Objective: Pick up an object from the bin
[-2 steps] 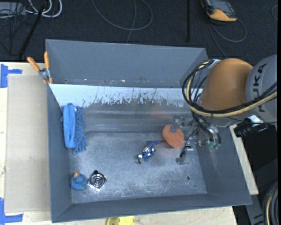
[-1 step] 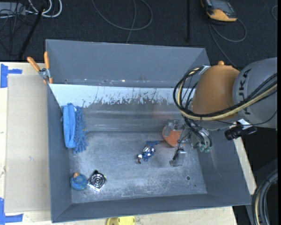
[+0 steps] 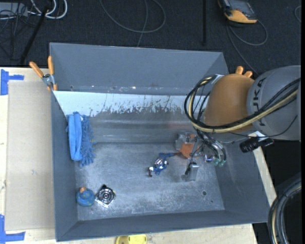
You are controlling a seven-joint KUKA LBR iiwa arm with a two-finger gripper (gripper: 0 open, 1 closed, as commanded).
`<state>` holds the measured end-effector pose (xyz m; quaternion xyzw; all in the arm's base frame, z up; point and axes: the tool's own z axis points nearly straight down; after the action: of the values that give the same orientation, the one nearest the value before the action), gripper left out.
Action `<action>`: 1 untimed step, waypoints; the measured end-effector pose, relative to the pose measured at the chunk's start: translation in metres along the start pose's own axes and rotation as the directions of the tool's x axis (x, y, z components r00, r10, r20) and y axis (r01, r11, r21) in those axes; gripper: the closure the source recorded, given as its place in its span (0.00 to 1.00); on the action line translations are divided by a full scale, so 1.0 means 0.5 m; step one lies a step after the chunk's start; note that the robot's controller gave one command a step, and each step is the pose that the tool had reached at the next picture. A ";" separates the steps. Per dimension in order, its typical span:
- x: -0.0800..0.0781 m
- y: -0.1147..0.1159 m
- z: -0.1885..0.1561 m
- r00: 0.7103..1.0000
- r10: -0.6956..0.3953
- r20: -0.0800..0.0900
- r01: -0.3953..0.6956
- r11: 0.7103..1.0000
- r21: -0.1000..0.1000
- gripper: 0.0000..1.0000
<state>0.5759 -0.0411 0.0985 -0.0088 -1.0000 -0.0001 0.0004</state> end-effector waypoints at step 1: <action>-0.014 0.041 0.041 0.997 -0.072 0.000 0.072 0.997 0.000 0.00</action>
Offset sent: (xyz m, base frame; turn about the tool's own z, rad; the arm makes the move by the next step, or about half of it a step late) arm 0.0182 0.0383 -0.0285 0.0096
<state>0.5833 -0.0208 0.0782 0.0272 -0.9996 0.0001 0.0002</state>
